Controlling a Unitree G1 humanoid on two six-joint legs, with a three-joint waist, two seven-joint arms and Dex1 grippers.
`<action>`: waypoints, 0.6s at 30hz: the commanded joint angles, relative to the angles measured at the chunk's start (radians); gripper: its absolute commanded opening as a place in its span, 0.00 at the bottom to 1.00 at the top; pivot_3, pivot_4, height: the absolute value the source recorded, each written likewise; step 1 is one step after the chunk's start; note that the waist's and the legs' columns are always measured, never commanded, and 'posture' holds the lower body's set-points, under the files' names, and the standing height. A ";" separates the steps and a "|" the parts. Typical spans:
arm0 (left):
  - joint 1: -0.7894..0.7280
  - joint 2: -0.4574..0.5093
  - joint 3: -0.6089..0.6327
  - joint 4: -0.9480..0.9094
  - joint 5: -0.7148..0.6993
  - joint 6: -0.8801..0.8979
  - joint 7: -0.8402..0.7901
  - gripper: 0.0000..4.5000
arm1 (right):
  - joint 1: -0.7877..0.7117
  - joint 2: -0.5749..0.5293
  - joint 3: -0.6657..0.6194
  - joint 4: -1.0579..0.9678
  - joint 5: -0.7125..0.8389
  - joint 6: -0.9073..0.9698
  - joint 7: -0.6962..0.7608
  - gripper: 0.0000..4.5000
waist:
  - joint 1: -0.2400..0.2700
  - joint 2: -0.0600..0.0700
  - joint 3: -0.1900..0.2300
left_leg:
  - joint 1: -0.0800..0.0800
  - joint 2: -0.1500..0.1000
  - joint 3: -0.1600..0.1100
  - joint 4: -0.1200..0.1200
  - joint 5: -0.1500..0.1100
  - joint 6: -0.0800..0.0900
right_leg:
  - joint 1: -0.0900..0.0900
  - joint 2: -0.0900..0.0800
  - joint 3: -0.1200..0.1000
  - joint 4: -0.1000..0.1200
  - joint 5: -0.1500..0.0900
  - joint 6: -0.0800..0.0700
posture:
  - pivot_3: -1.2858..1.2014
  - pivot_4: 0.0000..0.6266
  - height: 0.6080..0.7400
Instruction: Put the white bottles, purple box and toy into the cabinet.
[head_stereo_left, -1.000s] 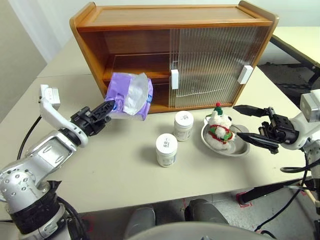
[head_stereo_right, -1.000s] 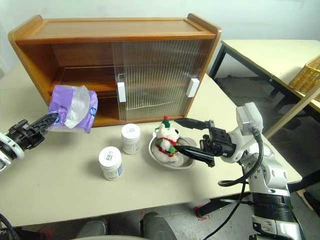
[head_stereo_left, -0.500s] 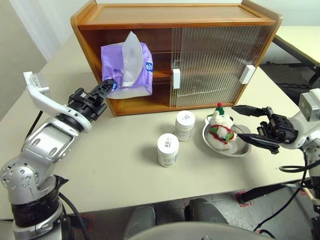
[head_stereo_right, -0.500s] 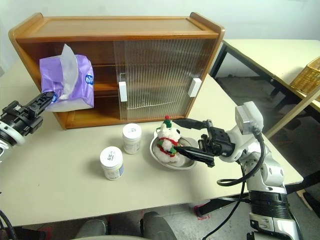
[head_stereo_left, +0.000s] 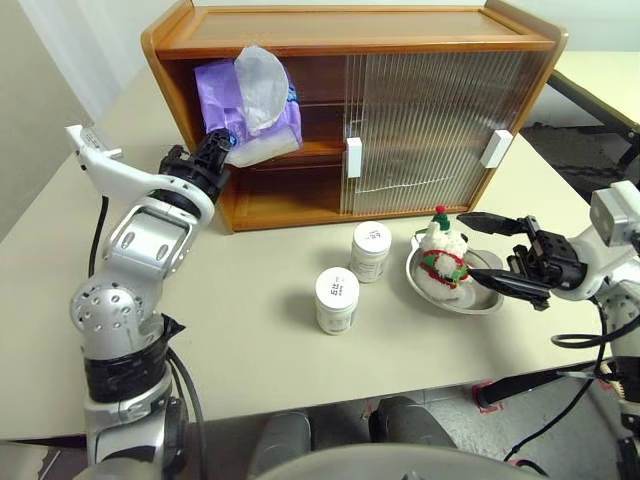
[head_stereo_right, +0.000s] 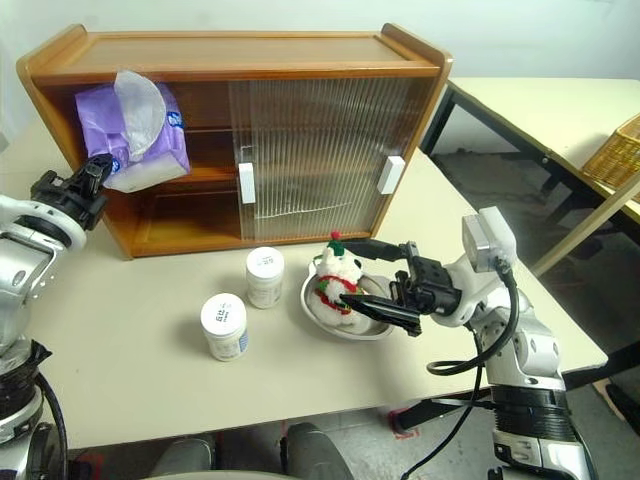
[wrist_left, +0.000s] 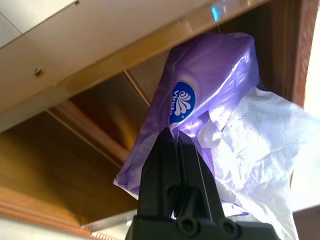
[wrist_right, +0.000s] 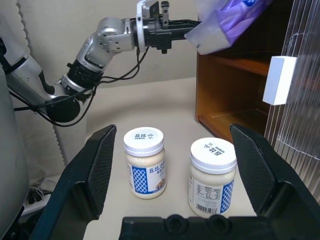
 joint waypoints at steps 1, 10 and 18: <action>-0.045 -0.022 -0.015 0.046 0.033 -0.004 -0.005 0.00 | 0.007 0.008 0.009 -0.017 -0.009 -0.011 -0.009 1.00 | 0.000 0.000 0.000 | 0.000 0.000 0.000 0.000 0.000 0.000 | 0.000 0.000 0.000 0.000 0.000 0.000 | 0.48 0.00 1.00; -0.121 -0.079 -0.010 0.127 0.097 0.002 0.005 0.00 | 0.032 0.019 0.003 -0.036 -0.010 -0.025 -0.023 1.00 | -0.014 0.000 0.000 | -0.002 0.000 0.000 0.002 -0.001 0.001 | 0.000 0.000 0.000 -0.001 0.001 0.002 | 0.47 0.00 1.00; -0.129 -0.088 0.003 0.146 0.131 0.016 -0.005 0.16 | 0.048 0.020 0.007 -0.043 -0.013 -0.036 -0.029 1.00 | -0.034 0.000 0.000 | -0.003 0.000 0.000 0.003 -0.001 0.002 | 0.000 0.000 0.000 -0.001 0.001 0.004 | 0.46 0.00 1.00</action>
